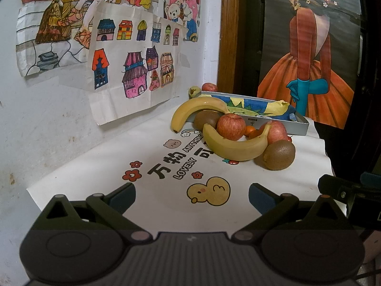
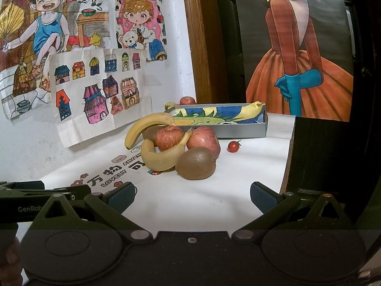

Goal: Organize fruits

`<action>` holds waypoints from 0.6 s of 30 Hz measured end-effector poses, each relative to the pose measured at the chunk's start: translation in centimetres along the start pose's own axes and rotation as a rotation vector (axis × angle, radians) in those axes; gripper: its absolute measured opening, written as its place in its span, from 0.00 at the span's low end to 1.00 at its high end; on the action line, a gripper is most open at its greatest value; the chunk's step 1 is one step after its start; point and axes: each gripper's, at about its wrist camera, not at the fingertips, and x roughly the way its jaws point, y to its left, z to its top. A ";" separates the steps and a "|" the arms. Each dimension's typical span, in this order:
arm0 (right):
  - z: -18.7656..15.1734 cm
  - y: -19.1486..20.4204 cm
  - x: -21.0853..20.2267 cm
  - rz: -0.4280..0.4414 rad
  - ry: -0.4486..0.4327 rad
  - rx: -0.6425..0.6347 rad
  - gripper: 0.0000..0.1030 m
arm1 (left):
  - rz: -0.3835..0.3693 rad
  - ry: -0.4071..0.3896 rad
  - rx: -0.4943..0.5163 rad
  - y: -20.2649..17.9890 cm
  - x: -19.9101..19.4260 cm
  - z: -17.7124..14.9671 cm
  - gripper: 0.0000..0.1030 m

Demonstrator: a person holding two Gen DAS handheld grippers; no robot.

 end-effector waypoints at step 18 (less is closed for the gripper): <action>0.0 0.2 -0.3 0.000 0.001 -0.005 0.99 | -0.003 -0.016 0.006 0.2 -0.7 -0.2 1.00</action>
